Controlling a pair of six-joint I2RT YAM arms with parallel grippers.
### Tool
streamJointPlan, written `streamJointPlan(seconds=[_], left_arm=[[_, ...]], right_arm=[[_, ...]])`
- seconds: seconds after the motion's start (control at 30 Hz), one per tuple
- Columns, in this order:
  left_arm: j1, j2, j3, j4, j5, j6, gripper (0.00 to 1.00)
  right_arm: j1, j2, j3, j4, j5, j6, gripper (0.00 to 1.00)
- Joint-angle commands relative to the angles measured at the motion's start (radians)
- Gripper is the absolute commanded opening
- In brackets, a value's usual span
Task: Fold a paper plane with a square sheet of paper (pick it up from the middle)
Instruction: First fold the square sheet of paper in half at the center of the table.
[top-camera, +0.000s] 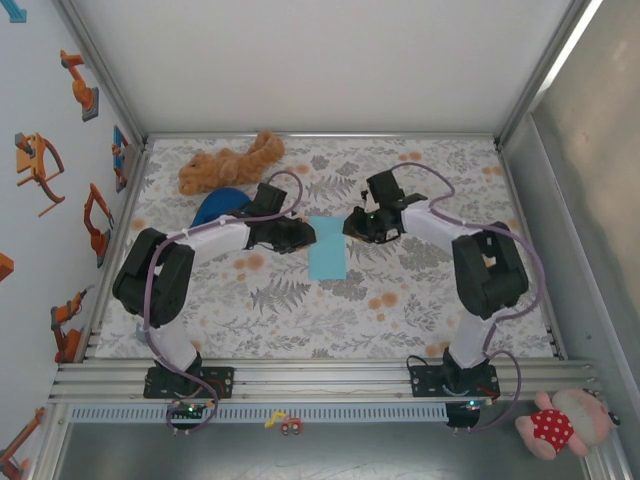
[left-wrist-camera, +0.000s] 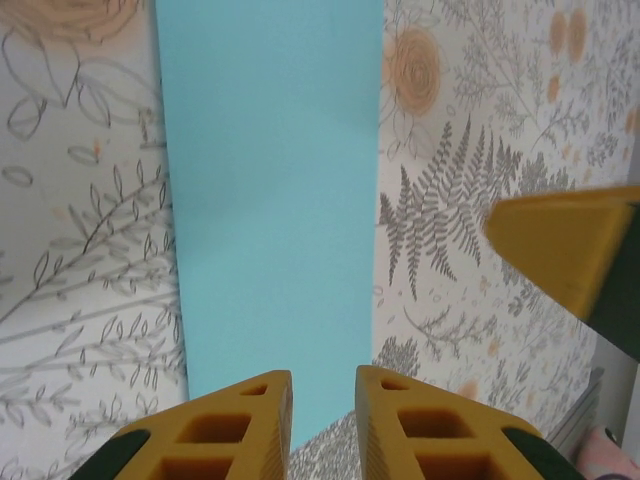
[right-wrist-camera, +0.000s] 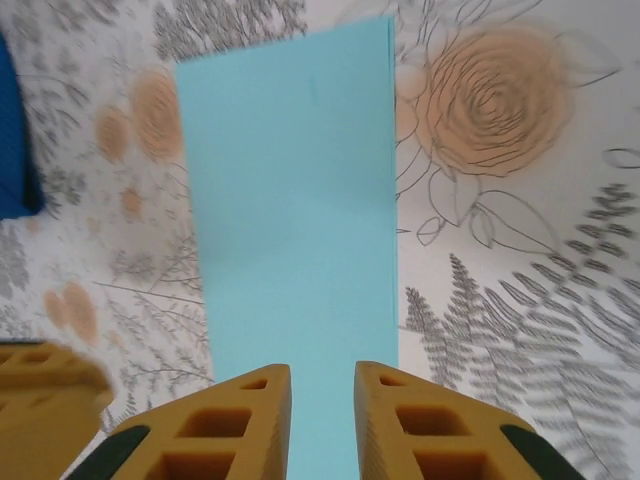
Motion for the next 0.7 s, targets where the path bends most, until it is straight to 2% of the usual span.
streamJointPlan(seconds=[0.0,0.1,0.2,0.33,0.47,0.67], left_arm=[[0.009,0.034,0.056,0.011,-0.019,-0.007,0.26],[0.015,0.073,0.089,-0.010,-0.044,-0.004,0.27],[0.020,0.121,0.116,-0.014,-0.041,-0.027,0.27],[0.023,0.168,0.135,0.022,-0.019,-0.062,0.27],[0.039,0.190,0.145,0.032,-0.032,-0.078,0.27],[0.051,0.232,0.169,0.028,-0.012,-0.094,0.27]], right_arm=[[-0.003,-0.082,-0.086,-0.012,0.126,0.084,0.31],[-0.002,-0.133,-0.179,0.048,0.122,0.133,0.39],[-0.001,-0.173,-0.264,0.108,0.122,0.182,0.52],[0.002,-0.207,-0.336,0.172,0.116,0.207,0.60],[0.007,-0.220,-0.362,0.210,0.094,0.214,0.60],[0.012,-0.204,-0.409,0.333,0.023,0.231,0.48]])
